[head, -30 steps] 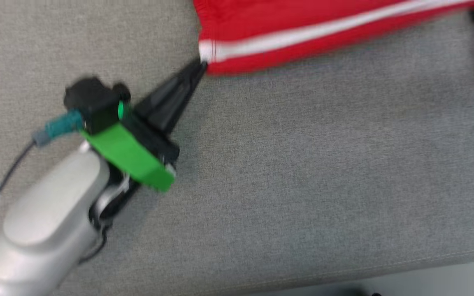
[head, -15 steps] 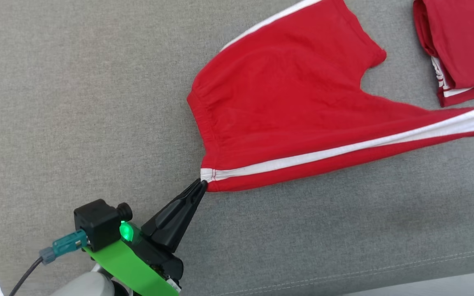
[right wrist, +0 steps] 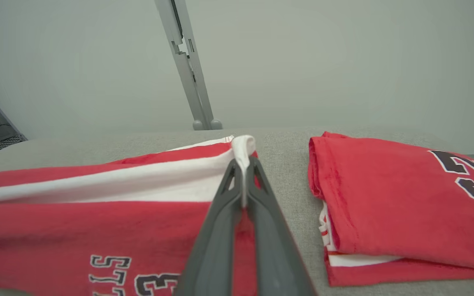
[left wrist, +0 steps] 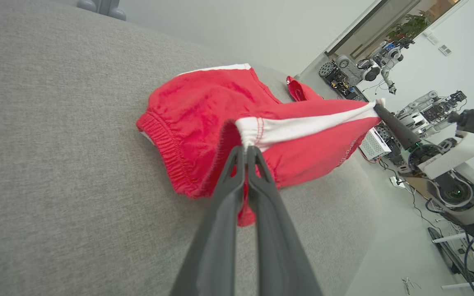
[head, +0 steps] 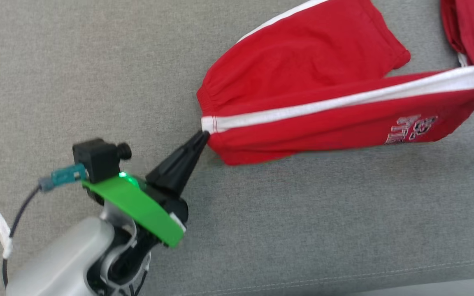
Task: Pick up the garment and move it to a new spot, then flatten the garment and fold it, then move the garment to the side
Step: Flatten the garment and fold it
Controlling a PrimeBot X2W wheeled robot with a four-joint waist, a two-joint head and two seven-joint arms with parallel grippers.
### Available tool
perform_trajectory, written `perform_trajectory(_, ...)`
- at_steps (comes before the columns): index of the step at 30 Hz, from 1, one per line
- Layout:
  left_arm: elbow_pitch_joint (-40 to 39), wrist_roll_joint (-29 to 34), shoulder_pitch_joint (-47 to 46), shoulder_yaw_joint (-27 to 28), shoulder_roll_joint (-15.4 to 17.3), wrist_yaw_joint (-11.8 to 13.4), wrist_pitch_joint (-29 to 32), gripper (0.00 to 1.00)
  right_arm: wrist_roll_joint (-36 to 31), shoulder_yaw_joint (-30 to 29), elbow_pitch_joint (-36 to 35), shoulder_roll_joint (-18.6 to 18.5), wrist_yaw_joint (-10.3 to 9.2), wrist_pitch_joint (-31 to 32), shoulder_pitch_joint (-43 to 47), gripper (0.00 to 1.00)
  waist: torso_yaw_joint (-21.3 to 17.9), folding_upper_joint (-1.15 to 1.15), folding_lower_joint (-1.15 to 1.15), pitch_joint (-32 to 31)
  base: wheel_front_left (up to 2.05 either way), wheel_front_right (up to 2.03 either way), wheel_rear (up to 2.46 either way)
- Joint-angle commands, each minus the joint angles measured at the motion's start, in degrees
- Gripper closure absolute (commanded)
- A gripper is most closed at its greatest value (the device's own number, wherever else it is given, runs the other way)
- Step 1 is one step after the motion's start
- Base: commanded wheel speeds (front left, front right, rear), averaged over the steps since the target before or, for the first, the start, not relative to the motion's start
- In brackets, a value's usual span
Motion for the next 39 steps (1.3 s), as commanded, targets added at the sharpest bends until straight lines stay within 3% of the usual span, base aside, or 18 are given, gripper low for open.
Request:
perform_trajectory(1, 1.1, -1.2, -1.7, 0.8, -0.5, -0.3, 0.6, 1.00, 0.2, 1.0, 1.3, -1.1, -0.14, 0.8, -2.9, 1.00, 1.5, 0.00, 0.00, 1.9, 0.00, 0.00, 0.00)
perform_trajectory(14, 8.0, -7.3, -9.8, 3.3, -4.2, -1.8, 6.6, 1.00, 2.3, 15.6, 12.5, -6.7, -0.13, 9.0, -28.1, 1.00, 4.5, 0.00, 0.00, 6.6, 0.00, 0.00, 0.00)
perform_trajectory(29, 16.6, -5.1, -19.1, 2.3, -8.9, -4.3, 9.2, 1.00, 4.7, 27.2, 26.8, -5.9, -0.13, 10.6, -45.5, 1.00, 8.1, 0.00, 0.00, 11.7, 0.00, 0.00, 0.00)
perform_trajectory(30, 17.1, -4.9, -19.5, 2.2, -9.1, -4.4, 9.2, 1.00, 5.0, 28.0, 27.6, -5.8, -0.13, 10.4, -46.1, 0.79, 8.2, 0.00, 0.00, 11.8, 0.00, 0.00, 0.00)
perform_trajectory(31, 17.5, -5.0, -19.7, 2.2, -9.3, -4.3, 9.3, 0.89, 5.1, 28.5, 28.2, -5.8, -0.13, 10.1, -46.7, 0.17, 8.3, 0.00, 0.00, 11.9, 0.00, 0.00, 0.00)
perform_trajectory(32, 18.0, -4.7, -20.0, 2.0, -9.4, -4.1, 9.5, 0.55, 5.4, 29.0, 29.1, -5.7, -0.14, 9.4, -47.4, 0.00, 8.3, 0.00, 0.00, 12.0, 0.00, 0.00, 0.00)
perform_trajectory(33, 18.3, -4.3, -20.1, 1.9, -9.5, -4.2, 9.2, 0.00, 5.6, 29.4, 29.5, -5.6, -0.13, 8.8, -47.9, 0.00, 8.3, 0.00, 0.00, 12.0, 0.00, 0.00, 0.00)
perform_trajectory(39, 19.8, -1.1, -19.4, 1.6, -9.2, -3.8, 5.4, 0.00, 6.4, 32.6, 30.3, -6.2, -0.13, 1.6, -47.6, 0.00, 7.4, 0.00, 0.00, 9.8, 0.00, 0.00, 0.00)
